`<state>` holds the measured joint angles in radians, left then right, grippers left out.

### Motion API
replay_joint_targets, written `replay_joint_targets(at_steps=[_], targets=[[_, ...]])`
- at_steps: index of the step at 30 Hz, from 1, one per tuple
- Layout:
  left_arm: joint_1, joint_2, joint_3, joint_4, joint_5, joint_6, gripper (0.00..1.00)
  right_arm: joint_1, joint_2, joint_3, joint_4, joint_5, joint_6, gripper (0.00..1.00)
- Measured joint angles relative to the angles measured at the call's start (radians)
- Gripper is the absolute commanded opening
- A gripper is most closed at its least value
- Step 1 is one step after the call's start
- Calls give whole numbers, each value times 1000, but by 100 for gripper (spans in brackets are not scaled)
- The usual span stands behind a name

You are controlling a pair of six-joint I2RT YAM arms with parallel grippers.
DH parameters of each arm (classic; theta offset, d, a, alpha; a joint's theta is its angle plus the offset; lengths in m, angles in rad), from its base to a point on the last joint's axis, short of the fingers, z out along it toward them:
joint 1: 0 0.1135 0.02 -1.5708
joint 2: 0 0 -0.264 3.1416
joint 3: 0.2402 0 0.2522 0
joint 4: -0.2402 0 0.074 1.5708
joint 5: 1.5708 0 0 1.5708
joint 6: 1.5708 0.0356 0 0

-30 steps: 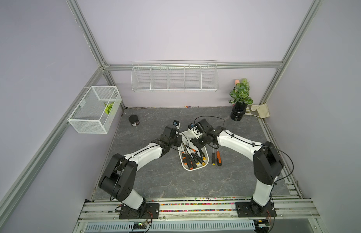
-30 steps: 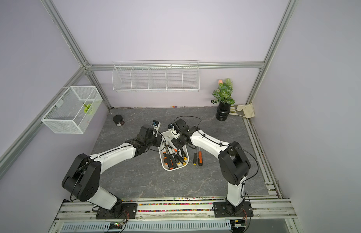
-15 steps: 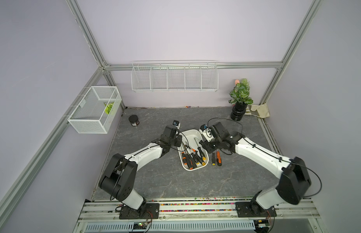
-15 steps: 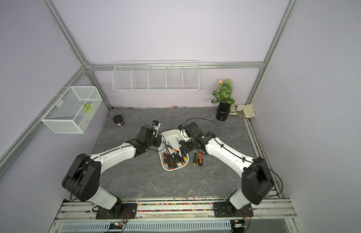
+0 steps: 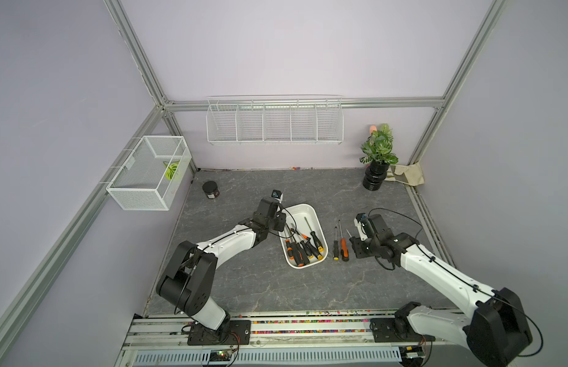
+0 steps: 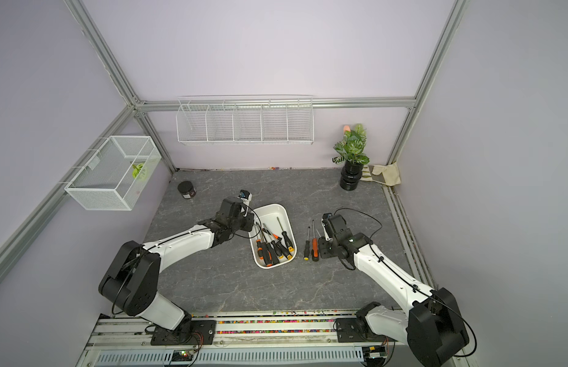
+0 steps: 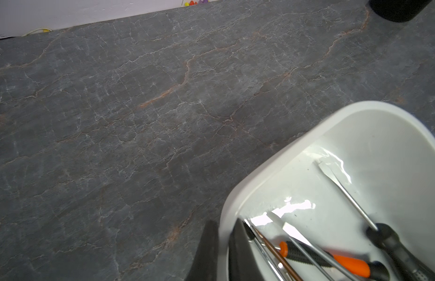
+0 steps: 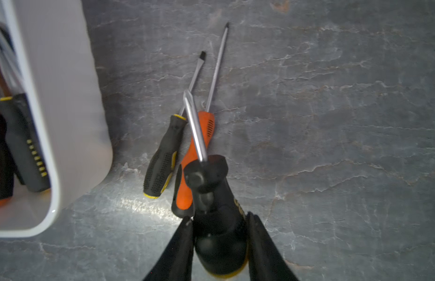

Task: Take out the screwdriver from the storage box
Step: Pick up the screwdriver from the storage box, then place the screwdriver at the center of the board.

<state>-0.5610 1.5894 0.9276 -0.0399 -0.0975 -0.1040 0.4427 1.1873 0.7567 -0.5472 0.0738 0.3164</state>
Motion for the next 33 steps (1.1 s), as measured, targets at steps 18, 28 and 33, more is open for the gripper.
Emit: replay_joint_targets(at_steps=[18,28,33], targets=[[0,0,2,-3,-2,0,0,-124,110,-86,169,-165,126,0],[0,0,2,-3,-2,0,0,-144,140,-113,216,-218,164,0],[0,0,2,-3,0,0,0,-144,157,-114,237,-240,174,0]])
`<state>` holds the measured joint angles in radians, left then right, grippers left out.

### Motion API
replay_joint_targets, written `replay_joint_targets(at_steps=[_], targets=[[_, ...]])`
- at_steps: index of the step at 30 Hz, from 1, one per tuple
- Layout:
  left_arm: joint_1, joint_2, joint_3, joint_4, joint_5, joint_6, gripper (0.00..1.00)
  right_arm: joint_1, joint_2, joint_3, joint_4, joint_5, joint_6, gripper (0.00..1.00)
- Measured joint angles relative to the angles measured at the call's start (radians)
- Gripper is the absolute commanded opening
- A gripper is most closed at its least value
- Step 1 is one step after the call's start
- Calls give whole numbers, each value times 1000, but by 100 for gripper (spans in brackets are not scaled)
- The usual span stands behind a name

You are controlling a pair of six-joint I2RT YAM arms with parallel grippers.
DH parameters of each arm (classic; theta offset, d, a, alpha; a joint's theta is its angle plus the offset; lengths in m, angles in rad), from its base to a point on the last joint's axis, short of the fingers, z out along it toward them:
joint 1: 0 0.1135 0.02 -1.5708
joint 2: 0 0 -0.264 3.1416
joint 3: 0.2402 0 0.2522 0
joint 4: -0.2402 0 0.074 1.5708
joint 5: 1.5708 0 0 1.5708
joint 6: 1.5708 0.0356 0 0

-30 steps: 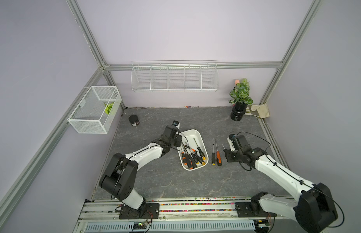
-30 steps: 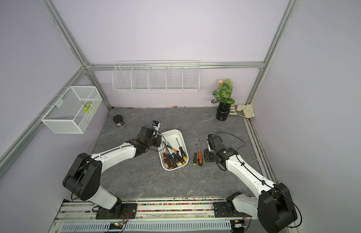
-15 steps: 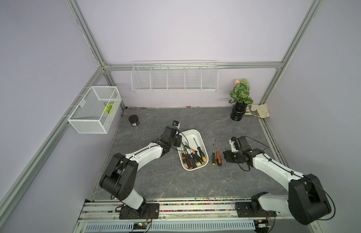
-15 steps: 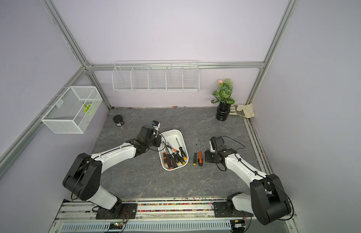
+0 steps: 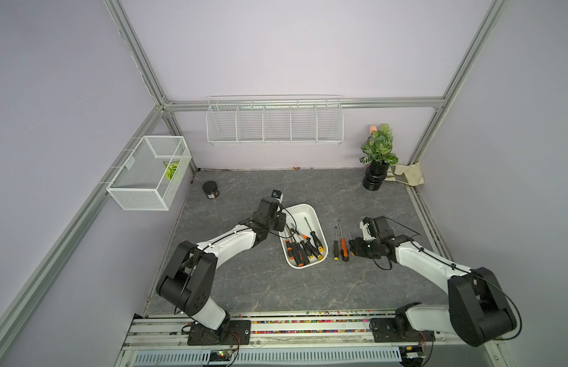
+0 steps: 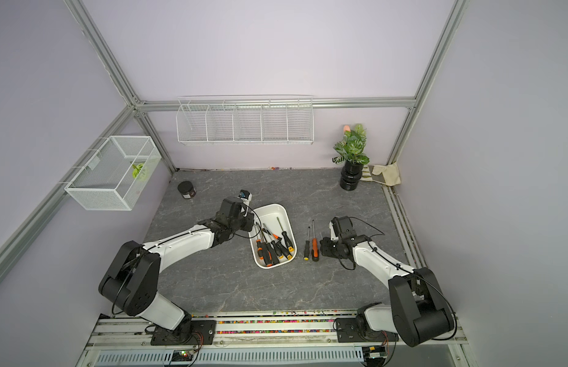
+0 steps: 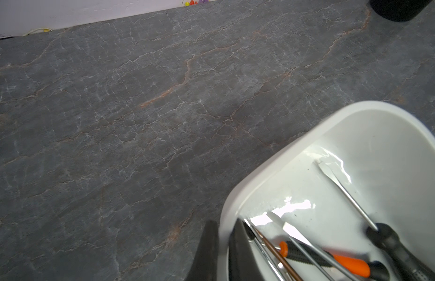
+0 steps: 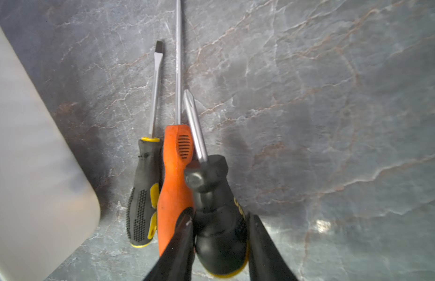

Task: Take out the screwdriver from the storage box
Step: Place the screwdriver at the center of the board.

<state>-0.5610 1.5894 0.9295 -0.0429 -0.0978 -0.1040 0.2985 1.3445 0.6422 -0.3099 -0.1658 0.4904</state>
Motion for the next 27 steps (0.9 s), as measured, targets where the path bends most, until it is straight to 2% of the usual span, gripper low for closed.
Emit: replay_joint_targets(at_steps=[13,15,21,27], targets=[[0,0,0,1,2,0,0,-11,33,-13,33,-20,21,0],[0,0,0,2,3,-1,0,-11,36,-13,41,-20,23,5],[0,0,0,8,10,-1,0,-12,39,-16,54,-20,31,28],[0,2,0,9,12,-5,0,-13,38,-18,58,-20,38,37]])
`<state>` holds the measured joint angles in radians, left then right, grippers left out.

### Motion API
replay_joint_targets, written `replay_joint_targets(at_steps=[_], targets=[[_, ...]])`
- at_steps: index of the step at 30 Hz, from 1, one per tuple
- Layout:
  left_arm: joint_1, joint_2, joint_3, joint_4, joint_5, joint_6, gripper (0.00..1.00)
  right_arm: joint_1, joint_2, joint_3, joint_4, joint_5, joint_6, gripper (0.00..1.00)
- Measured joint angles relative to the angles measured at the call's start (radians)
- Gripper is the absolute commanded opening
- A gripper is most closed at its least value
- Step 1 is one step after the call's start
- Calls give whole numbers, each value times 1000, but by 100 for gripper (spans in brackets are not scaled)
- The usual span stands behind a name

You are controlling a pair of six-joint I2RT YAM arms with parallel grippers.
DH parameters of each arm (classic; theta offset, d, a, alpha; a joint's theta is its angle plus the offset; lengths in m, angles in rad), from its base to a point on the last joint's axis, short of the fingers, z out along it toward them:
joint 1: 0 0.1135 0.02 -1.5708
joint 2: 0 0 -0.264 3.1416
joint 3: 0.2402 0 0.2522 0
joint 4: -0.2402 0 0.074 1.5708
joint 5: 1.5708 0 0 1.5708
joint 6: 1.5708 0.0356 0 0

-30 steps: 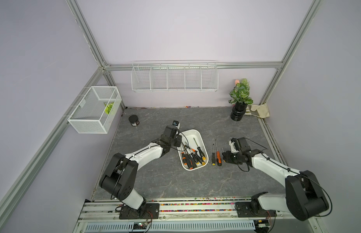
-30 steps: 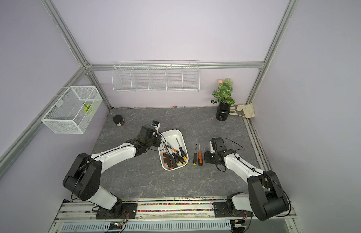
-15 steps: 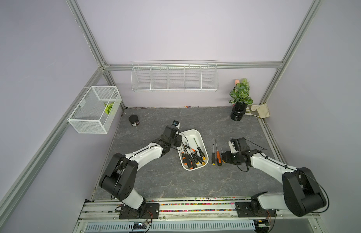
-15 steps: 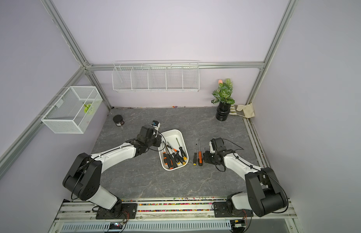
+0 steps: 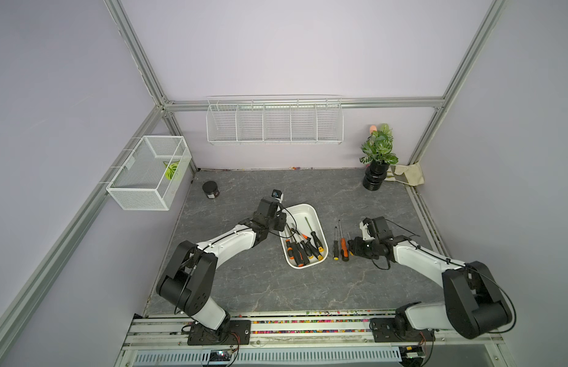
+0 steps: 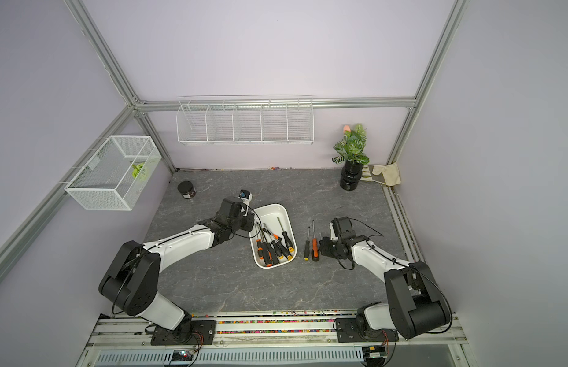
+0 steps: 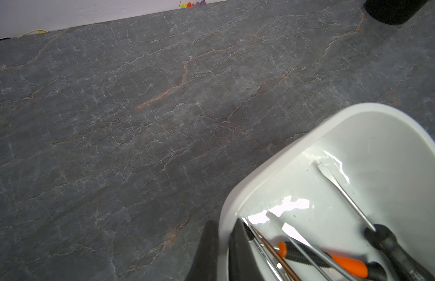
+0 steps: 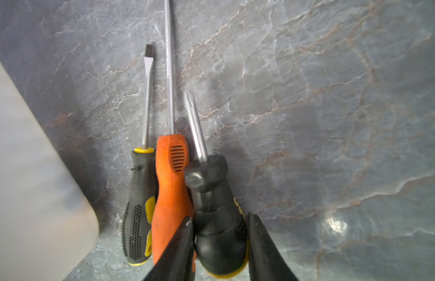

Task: Take out the screwdriver from the storage box
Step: Place the screwdriver at the center of the board.

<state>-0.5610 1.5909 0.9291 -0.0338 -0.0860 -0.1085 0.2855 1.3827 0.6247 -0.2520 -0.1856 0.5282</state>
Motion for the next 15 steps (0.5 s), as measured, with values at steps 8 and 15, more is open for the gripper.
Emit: replay_joint_targets(at_steps=[8,15], targets=[[0,0,0,6,5,-3,0,0,0,-5,3,0,6,44],[0,1,0,6,6,-4,0,0,-3,-9,2,1,8,46]])
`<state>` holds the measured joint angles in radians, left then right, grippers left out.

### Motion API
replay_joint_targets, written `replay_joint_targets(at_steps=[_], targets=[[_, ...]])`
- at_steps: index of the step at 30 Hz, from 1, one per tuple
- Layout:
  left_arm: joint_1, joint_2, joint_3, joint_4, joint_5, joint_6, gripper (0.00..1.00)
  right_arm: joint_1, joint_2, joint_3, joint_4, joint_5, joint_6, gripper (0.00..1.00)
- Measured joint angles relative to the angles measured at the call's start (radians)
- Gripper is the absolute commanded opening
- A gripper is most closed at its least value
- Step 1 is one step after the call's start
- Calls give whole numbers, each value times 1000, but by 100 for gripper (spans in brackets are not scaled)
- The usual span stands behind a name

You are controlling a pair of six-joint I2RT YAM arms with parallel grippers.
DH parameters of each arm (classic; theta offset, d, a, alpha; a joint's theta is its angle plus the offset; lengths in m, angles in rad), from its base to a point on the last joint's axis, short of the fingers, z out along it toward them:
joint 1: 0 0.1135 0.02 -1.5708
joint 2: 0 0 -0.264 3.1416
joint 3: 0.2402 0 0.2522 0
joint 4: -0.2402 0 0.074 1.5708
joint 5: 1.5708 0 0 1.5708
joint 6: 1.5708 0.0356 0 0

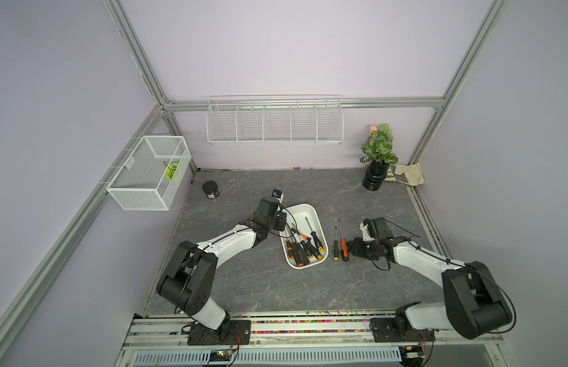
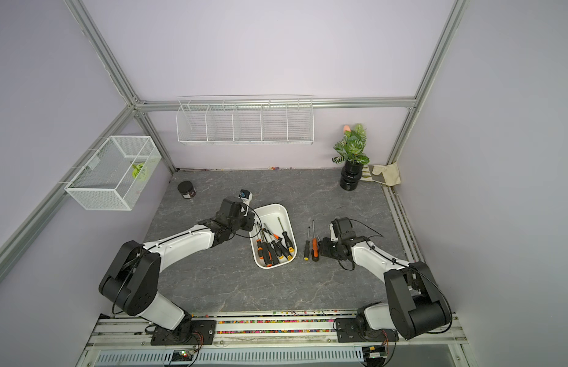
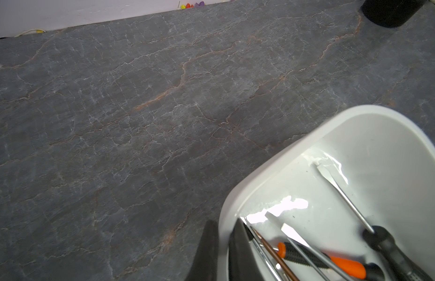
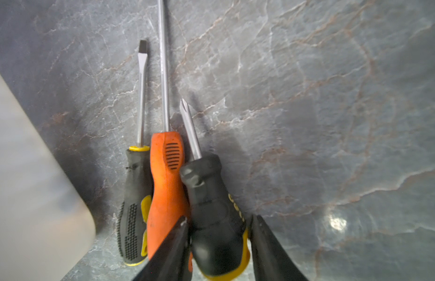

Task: Take out the screwdriver from the storage box
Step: Place the screwdriver at the center of the board.

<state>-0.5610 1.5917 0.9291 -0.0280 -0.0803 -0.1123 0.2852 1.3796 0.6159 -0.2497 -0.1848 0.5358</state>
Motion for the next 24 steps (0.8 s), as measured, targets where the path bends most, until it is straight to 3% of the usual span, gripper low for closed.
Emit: replay_joint_targets(at_steps=[19,24], targets=[[0,4,0,1,3,-7,0,0,-104,6,-59,0,-6,51],[0,4,0,1,3,-7,0,32,-151,72,-113,-7,-43,49]])
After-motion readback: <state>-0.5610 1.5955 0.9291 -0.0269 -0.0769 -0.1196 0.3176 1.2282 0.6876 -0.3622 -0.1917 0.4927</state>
